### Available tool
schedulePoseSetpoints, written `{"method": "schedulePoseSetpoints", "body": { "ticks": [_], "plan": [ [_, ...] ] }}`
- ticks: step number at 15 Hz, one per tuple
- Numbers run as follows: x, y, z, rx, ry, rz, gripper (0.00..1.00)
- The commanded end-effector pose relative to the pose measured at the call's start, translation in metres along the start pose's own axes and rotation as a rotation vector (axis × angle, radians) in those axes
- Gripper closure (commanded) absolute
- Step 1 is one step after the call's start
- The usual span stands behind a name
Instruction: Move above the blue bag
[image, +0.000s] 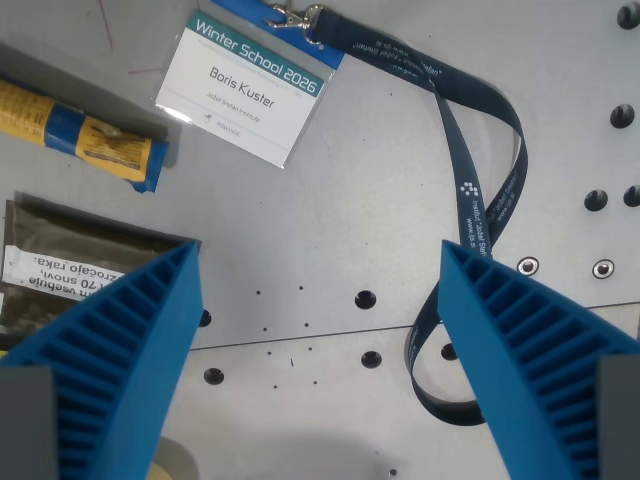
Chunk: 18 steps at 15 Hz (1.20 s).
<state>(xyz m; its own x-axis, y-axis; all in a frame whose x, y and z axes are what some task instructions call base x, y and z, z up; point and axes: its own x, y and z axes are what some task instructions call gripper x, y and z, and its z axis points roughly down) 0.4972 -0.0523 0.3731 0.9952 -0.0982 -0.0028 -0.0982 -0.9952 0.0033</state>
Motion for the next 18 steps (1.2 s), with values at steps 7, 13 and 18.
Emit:
{"method": "schedulePoseSetpoints", "body": {
  "ticks": [7, 13, 18],
  "plan": [
    [0.0, -0.001, 0.0, 0.001, 0.003, -0.034, 0.0],
    [-0.001, -0.008, 0.009, 0.01, 0.019, -0.171, 0.0],
    [-0.004, -0.021, 0.027, 0.018, 0.054, -0.335, 0.0]
  ]
}}
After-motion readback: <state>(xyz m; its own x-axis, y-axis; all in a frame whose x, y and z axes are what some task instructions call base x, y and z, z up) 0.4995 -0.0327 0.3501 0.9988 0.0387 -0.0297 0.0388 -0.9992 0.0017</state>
